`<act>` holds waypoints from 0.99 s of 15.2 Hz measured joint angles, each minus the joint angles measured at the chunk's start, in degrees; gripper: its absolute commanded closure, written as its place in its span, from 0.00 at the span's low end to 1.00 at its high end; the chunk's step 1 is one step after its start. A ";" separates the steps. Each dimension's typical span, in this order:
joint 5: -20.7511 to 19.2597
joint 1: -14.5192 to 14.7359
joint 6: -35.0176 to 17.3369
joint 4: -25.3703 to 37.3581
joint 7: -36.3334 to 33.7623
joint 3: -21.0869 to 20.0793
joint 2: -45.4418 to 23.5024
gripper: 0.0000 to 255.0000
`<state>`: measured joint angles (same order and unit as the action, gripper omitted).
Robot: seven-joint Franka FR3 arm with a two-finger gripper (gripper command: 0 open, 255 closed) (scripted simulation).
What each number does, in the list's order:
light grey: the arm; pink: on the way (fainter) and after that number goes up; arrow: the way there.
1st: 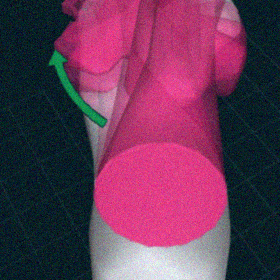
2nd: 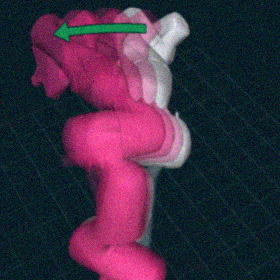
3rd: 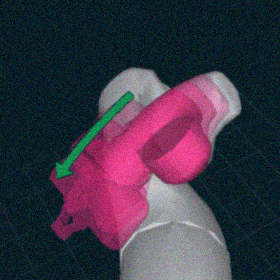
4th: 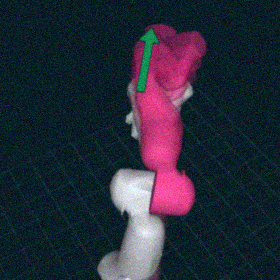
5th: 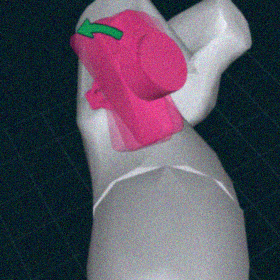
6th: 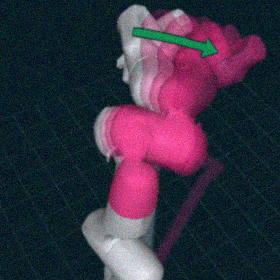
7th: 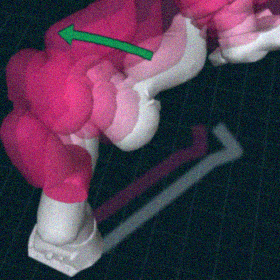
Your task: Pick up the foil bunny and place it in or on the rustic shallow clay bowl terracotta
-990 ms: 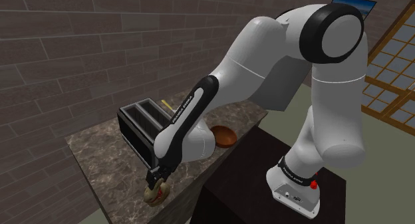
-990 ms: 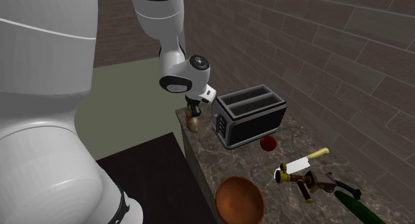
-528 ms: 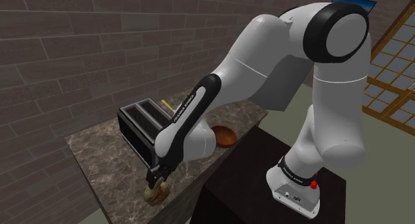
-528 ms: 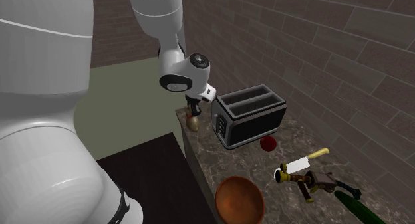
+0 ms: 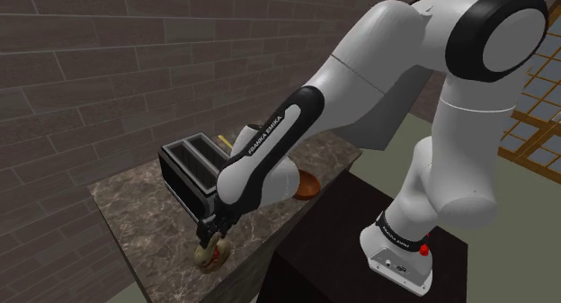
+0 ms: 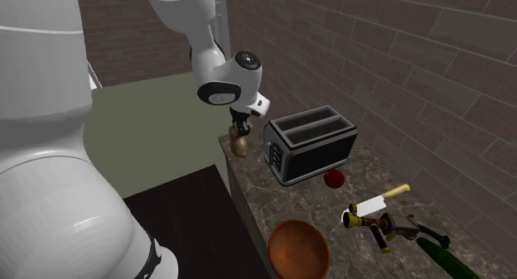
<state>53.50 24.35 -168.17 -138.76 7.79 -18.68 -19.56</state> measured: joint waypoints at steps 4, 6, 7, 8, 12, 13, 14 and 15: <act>-3.09 1.28 2.59 -1.37 -3.90 1.66 3.98 1.00; -4.65 1.64 3.84 -1.70 -5.55 2.43 5.55 1.00; -5.35 1.81 4.46 -1.99 -6.34 2.74 6.45 1.00; -6.04 2.05 4.98 -2.20 -7.24 2.97 7.23 1.00; -9.26 2.48 7.75 -2.85 -10.63 4.17 10.72 1.00; -9.82 2.51 8.36 -3.12 -11.26 4.35 11.62 1.00; -10.65 2.62 9.04 -3.16 -12.20 4.55 12.40 1.00; -11.48 2.70 9.76 -3.21 -13.14 4.74 13.24 1.00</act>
<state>42.03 27.05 -158.40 -141.96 -5.35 -13.94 -6.32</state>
